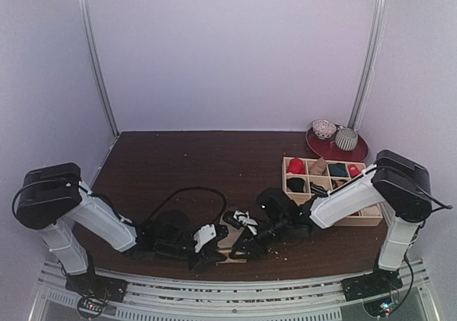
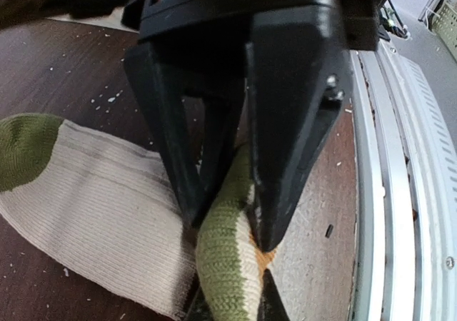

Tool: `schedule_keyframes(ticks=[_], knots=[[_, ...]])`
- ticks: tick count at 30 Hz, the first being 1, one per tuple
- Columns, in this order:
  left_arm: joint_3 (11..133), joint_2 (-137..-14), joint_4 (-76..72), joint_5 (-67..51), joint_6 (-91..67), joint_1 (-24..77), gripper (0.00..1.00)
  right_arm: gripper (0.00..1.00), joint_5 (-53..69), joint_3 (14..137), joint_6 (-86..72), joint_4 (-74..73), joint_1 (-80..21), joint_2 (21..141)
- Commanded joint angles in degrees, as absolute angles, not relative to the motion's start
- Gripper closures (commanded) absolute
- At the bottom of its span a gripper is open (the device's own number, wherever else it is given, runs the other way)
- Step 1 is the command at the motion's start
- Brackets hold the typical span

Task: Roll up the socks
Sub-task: Roll the sock at the center of the board.

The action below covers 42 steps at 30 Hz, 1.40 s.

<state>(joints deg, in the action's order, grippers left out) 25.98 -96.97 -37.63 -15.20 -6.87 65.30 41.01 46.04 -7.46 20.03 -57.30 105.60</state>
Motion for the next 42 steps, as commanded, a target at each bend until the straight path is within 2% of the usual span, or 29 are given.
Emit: schedule_keyframes(ticks=[1, 4, 7, 11, 17, 21, 26, 29, 30, 31, 33, 37, 42], knots=[[27.0, -98.4, -29.3, -20.0, -14.6, 64.8, 1.00, 0.64, 22.1, 39.6, -5.3, 14.0, -59.3, 97.0], [27.6, -99.1, -26.7, -23.0, -18.5, 63.1, 1.00, 0.60, 3.3, 34.1, 4.1, 19.9, -66.3, 88.6], [27.0, -100.9, -27.1, -26.6, -21.9, 60.8, 1.00, 0.48, -13.0, 27.6, 15.1, 31.0, -75.5, 84.9], [27.5, -103.6, -27.2, -29.2, -23.7, 60.0, 1.00, 0.40, -17.1, 28.6, 20.6, 35.6, -79.7, 88.8], [28.2, -105.5, -27.8, -31.6, -23.9, 59.8, 1.00, 0.39, -23.8, 35.6, 26.0, 31.4, -82.8, 98.3], [27.8, -105.4, -28.5, -33.0, -24.2, 59.4, 1.00, 0.43, -22.5, 36.2, 26.6, 31.5, -82.9, 100.2], [27.7, -104.8, -28.6, -34.5, -23.7, 59.1, 1.00, 0.68, -19.9, 39.1, 22.5, 25.0, -81.9, 102.9], [28.0, -103.2, -27.4, -33.4, -21.8, 59.1, 1.00, 0.76, -16.9, 38.7, 18.1, 23.8, -80.4, 103.0], [28.2, -102.2, -26.8, -32.1, -20.9, 59.1, 0.95, 0.78, -15.4, 38.4, 15.8, 23.5, -79.8, 102.7], [28.4, -100.8, -25.9, -30.7, -19.7, 59.1, 0.87, 0.79, -13.4, 38.1, 14.0, 23.2, -79.1, 102.2], [28.9, -97.6, -24.3, -27.6, -17.0, 59.1, 0.79, 0.80, -7.8, 37.5, 10.7, 22.6, -77.5, 101.4], [29.5, -89.7, -23.7, -13.4, -10.4, 59.1, 0.76, 0.80, 5.0, 39.0, 4.2, 19.9, -73.7, 101.8], [24.0, -82.0, -36.3, -4.0, 0.8, 59.7, 0.66, 0.80, 17.6, 42.7, -2.1, 14.3, -70.8, 104.8]])
